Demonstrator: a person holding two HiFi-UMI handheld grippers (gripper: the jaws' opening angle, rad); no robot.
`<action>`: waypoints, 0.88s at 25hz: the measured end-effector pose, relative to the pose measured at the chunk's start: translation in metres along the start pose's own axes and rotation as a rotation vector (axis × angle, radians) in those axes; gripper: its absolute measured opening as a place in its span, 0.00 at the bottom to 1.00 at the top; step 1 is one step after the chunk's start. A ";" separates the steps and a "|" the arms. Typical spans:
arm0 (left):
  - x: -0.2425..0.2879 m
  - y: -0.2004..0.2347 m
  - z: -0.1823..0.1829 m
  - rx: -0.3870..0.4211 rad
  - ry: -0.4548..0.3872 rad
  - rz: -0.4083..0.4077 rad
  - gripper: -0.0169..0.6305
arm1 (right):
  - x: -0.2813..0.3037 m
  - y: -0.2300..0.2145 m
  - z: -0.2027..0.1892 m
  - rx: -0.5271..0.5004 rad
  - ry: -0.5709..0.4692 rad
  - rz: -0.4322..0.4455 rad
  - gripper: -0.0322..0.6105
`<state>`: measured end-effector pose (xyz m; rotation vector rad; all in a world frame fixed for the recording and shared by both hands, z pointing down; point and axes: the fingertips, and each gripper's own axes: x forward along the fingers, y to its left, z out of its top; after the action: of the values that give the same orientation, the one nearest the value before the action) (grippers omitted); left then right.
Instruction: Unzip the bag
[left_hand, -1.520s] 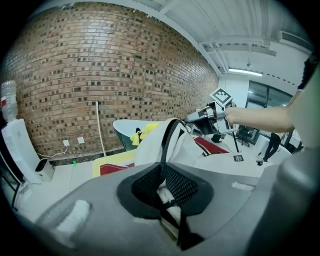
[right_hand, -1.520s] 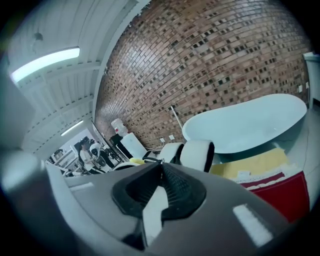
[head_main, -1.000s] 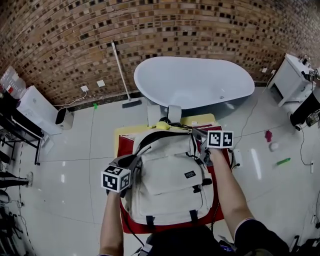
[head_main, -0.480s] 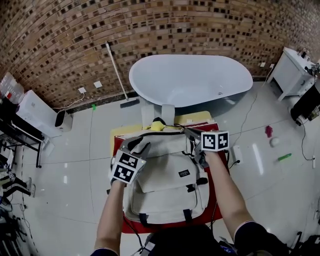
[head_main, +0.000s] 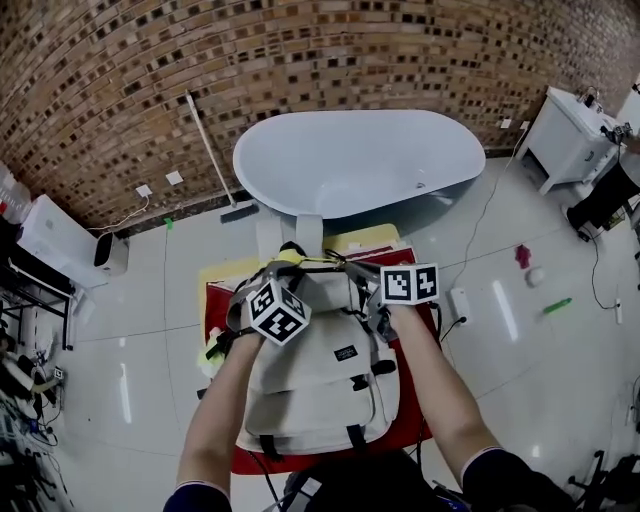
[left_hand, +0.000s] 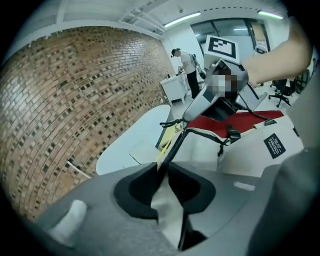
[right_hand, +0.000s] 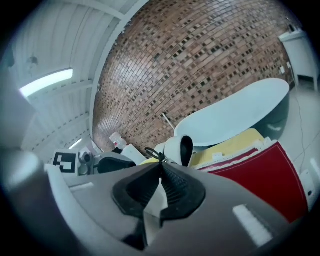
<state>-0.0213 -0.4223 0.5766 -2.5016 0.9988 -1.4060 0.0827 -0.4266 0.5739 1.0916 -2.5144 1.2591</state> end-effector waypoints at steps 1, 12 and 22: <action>-0.001 0.002 0.000 -0.014 -0.002 -0.001 0.14 | 0.000 -0.008 0.001 0.042 -0.010 -0.009 0.08; -0.014 0.021 -0.016 -0.125 -0.023 0.030 0.05 | -0.012 -0.042 -0.025 0.186 -0.030 -0.082 0.08; -0.032 0.033 -0.026 -0.133 -0.085 0.021 0.03 | -0.021 -0.046 -0.028 0.204 -0.064 -0.087 0.08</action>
<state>-0.0699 -0.4236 0.5550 -2.6113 1.1336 -1.2548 0.1223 -0.4127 0.6128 1.2885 -2.3949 1.5050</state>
